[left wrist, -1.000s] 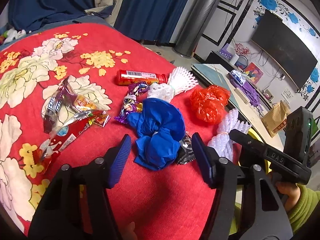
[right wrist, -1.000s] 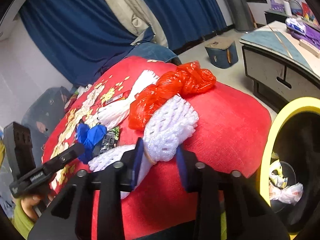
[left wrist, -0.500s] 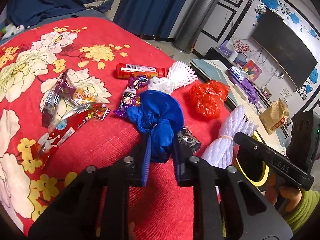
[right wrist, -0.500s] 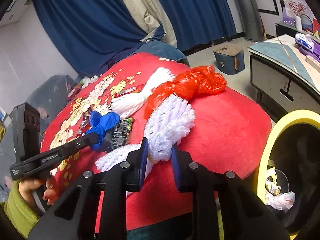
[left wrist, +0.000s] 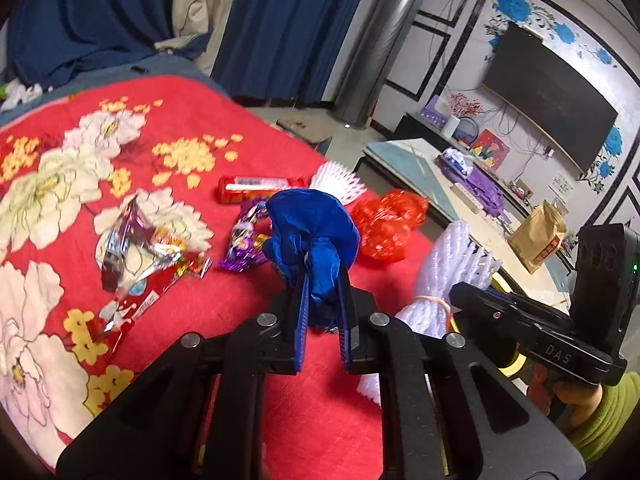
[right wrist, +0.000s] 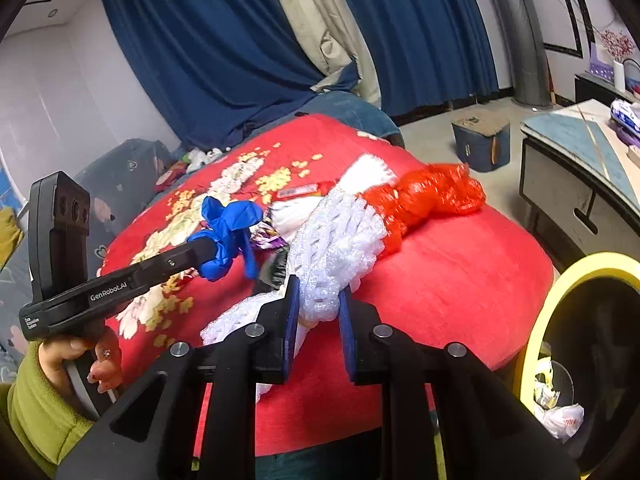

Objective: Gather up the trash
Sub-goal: 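Grasp the blue glove with the left tool while the right tool grasps the white mesh sleeve, then carry the blue glove and white mesh sleeve in both tools over the bin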

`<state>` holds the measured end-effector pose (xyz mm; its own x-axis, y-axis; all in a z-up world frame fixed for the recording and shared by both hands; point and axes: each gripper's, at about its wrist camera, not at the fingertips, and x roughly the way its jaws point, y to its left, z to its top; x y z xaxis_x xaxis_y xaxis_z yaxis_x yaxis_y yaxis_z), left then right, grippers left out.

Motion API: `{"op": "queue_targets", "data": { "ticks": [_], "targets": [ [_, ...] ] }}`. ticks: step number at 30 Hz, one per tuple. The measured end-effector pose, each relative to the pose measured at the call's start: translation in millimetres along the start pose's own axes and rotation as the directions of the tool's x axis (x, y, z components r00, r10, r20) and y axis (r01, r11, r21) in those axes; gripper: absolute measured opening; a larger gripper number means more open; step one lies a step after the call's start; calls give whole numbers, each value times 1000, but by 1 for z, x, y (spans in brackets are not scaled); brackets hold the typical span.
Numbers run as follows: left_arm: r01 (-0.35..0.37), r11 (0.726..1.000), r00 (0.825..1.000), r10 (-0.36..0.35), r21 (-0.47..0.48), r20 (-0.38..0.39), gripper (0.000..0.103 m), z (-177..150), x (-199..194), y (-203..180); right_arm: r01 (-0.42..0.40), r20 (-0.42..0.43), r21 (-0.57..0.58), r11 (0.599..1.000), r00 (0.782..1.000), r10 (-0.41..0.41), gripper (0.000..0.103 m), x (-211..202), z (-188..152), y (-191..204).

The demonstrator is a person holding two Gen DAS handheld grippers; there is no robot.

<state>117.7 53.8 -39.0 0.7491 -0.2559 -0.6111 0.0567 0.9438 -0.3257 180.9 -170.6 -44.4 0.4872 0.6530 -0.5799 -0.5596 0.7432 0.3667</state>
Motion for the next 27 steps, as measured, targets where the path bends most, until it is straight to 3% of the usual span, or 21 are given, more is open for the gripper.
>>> {"op": "queue_targets", "data": {
  "ticks": [14,27],
  "targets": [
    [30,998,998,-33,49,59,7,5,-21,-26,10,88,-49,999,996,-6,18,-31,16,1],
    [76,992,994,-84,103,75,7,2,-23,-53,79,169,-37,996,983,-72,18,-63,19,-15]
  ]
}}
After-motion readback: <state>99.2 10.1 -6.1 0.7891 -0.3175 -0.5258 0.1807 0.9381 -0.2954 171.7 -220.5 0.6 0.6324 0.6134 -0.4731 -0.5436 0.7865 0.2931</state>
